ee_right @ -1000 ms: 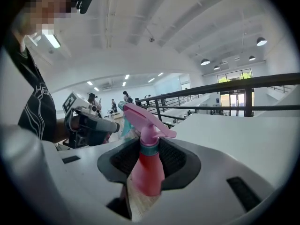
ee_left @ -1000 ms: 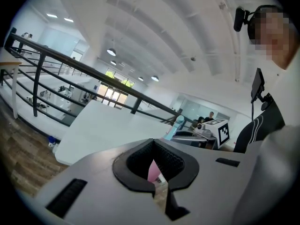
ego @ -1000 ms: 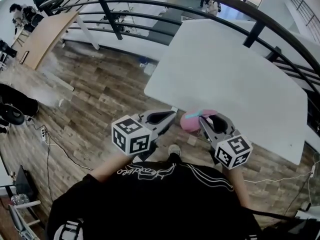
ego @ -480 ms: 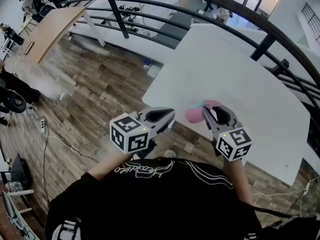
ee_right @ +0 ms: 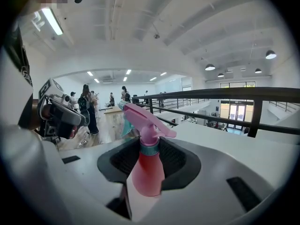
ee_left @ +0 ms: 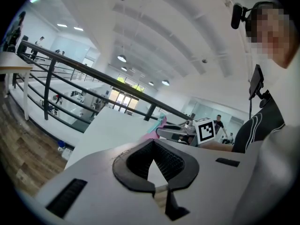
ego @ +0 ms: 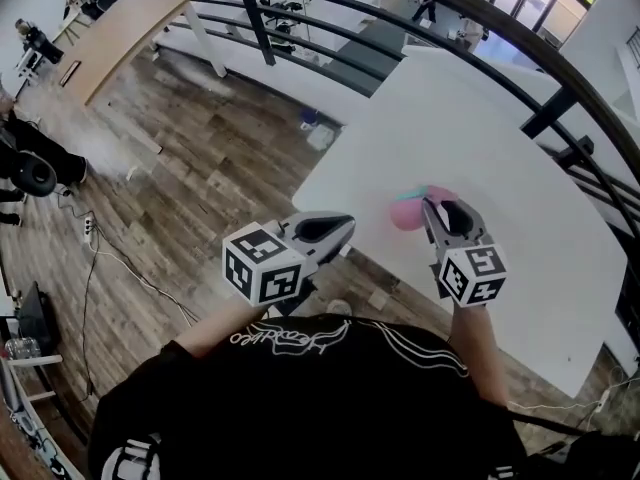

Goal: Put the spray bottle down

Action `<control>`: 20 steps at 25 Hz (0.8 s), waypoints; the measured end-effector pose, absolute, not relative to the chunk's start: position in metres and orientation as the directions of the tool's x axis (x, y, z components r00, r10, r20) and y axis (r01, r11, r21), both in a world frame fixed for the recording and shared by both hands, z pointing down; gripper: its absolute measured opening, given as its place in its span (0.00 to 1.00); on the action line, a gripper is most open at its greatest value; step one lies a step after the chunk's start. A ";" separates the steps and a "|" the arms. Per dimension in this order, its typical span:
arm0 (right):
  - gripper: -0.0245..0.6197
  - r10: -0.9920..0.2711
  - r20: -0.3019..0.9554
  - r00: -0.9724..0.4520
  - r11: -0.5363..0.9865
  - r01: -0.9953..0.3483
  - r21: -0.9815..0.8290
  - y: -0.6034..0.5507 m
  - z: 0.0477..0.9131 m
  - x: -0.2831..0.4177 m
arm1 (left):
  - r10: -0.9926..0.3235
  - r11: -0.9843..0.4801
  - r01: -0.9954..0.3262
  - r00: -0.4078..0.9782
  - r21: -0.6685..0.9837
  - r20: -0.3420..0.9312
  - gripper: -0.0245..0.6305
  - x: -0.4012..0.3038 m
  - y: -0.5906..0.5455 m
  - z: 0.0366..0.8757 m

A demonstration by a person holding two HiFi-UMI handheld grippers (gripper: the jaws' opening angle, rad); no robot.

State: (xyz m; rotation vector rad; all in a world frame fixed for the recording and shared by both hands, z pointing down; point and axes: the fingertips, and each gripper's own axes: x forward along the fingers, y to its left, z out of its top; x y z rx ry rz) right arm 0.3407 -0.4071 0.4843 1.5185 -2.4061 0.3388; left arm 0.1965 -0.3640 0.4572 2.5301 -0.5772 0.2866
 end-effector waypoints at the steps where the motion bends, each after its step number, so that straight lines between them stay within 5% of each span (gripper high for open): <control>1: 0.24 -0.842 0.354 -0.407 0.418 -0.907 -0.047 -0.411 0.488 0.343 | -0.345 -0.769 -0.457 0.885 0.447 0.312 0.05 0.197 -0.366 0.460; 20: 0.24 -0.855 0.356 -0.378 0.395 -0.918 -0.028 -0.431 0.509 0.341 | -0.347 -0.753 -0.464 0.882 0.467 0.318 0.05 0.189 -0.380 0.475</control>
